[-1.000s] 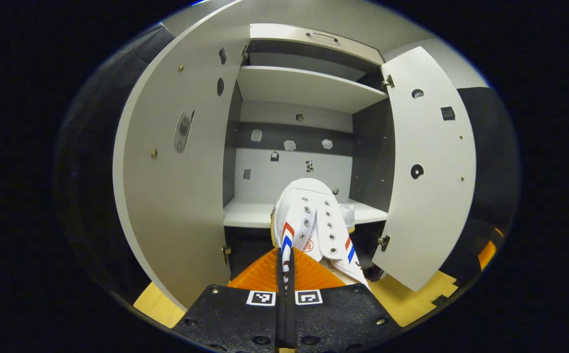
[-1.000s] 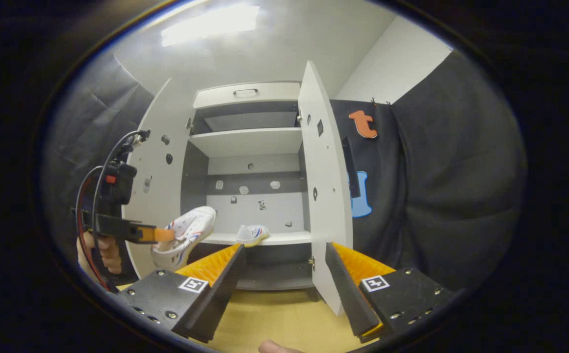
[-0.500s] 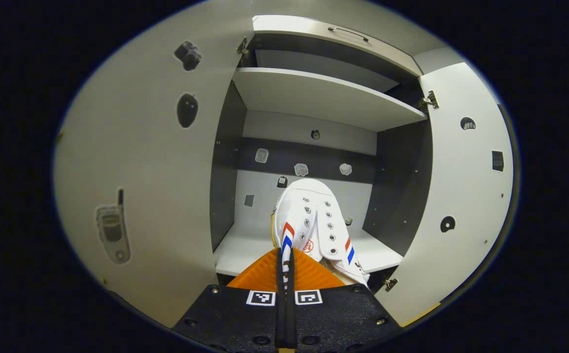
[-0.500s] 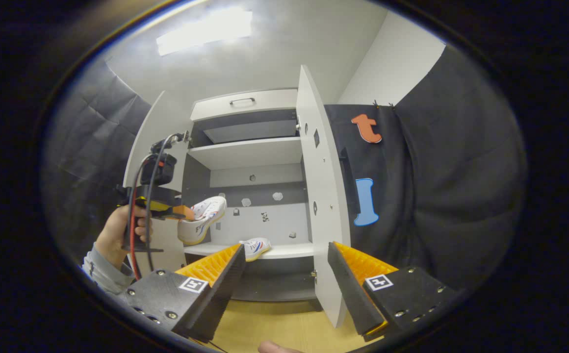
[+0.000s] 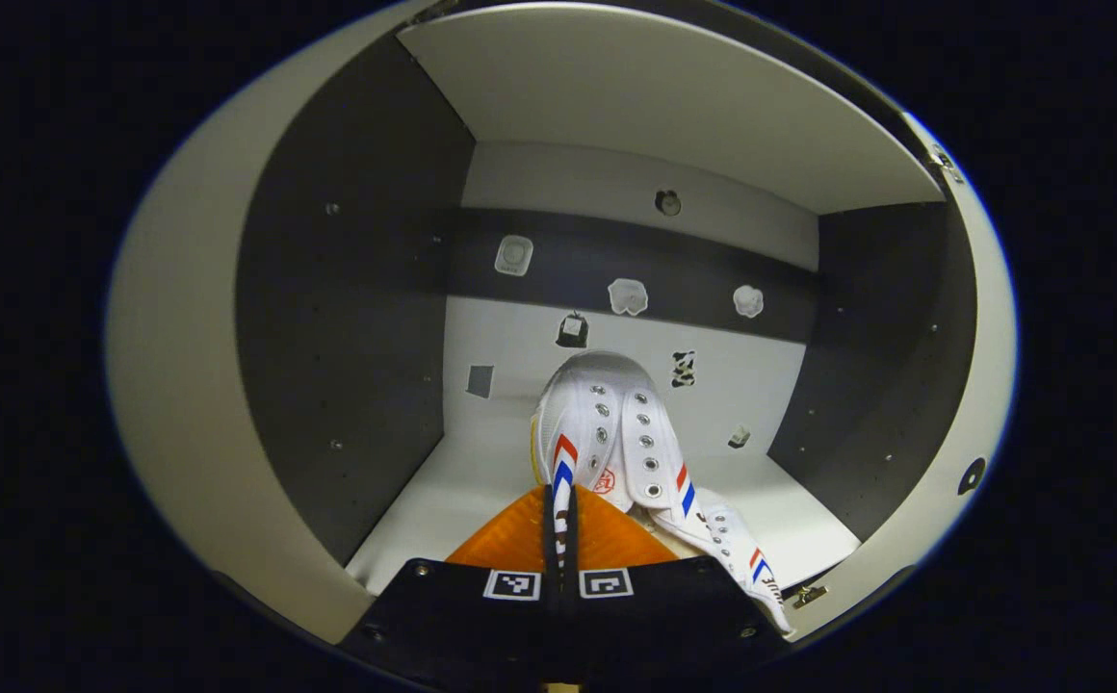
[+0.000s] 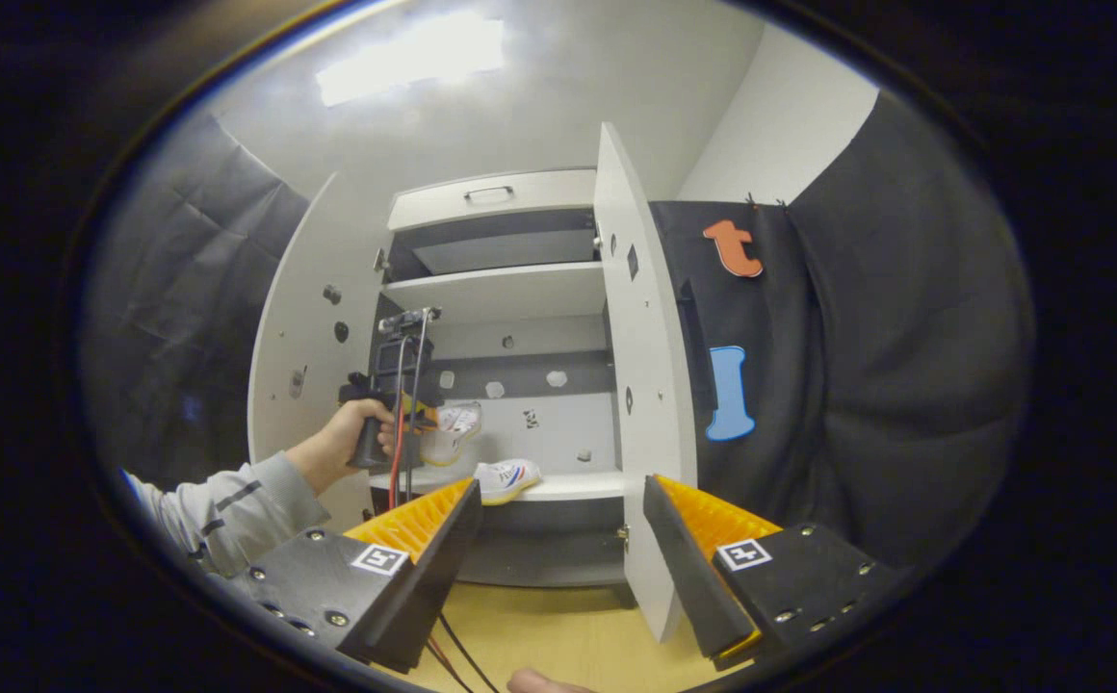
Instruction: Grab one shoe with the right hand and put it into the shoe cabinet, grab the other shoe with the left hand and put it into the shoe cabinet; then close the right door with the right hand and the left door with the left hand.
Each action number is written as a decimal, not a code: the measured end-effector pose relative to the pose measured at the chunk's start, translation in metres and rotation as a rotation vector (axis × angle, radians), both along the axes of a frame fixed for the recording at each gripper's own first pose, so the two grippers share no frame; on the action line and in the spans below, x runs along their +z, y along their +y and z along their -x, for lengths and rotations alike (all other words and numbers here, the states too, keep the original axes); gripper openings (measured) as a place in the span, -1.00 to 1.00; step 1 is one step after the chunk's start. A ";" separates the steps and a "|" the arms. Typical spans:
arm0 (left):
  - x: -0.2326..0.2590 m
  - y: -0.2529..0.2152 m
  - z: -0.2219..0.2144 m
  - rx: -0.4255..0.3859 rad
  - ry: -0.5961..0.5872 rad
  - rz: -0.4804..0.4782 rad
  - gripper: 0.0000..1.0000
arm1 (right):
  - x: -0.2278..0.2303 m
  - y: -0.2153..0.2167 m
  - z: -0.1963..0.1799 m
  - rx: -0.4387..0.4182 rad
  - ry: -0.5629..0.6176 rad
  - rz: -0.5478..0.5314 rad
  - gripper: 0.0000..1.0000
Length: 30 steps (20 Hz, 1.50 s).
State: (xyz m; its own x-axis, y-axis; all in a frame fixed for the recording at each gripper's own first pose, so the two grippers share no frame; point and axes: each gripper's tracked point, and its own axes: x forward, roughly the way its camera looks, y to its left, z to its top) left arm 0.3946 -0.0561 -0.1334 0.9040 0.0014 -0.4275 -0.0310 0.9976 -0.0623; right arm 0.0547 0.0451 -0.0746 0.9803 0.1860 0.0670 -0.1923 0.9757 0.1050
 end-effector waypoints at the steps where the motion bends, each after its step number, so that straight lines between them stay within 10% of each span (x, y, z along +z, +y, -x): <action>1: -0.010 0.000 -0.005 0.005 0.021 0.007 -0.99 | -0.002 -0.001 0.000 -0.004 0.005 -0.001 1.00; 8: -0.054 -0.006 -0.021 -0.004 0.123 0.011 -0.96 | -0.001 -0.002 0.007 -0.022 0.004 0.005 1.00; 10: -0.046 -0.002 -0.016 0.010 0.091 0.010 -0.67 | -0.001 -0.003 0.011 -0.034 0.006 0.015 1.00; 13: -0.028 0.009 -0.005 0.040 0.052 -0.056 0.69 | -0.002 -0.004 0.020 -0.055 0.007 0.023 0.96; 15: -0.013 0.015 0.008 0.069 0.011 -0.070 0.87 | -0.003 -0.005 0.027 -0.073 0.008 0.029 1.00; 30: 0.070 -0.043 0.242 -0.281 -0.224 0.029 1.00 | 0.005 -0.111 0.048 -0.266 0.046 0.096 1.00</action>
State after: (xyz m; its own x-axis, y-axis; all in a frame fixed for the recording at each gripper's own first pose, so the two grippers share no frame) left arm 0.1527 -0.0989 -0.0631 0.9386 -0.2700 -0.2148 0.2622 0.9628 -0.0646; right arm 0.0064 -0.0661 -0.0699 0.9971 -0.0743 0.0159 0.0741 0.9972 0.0124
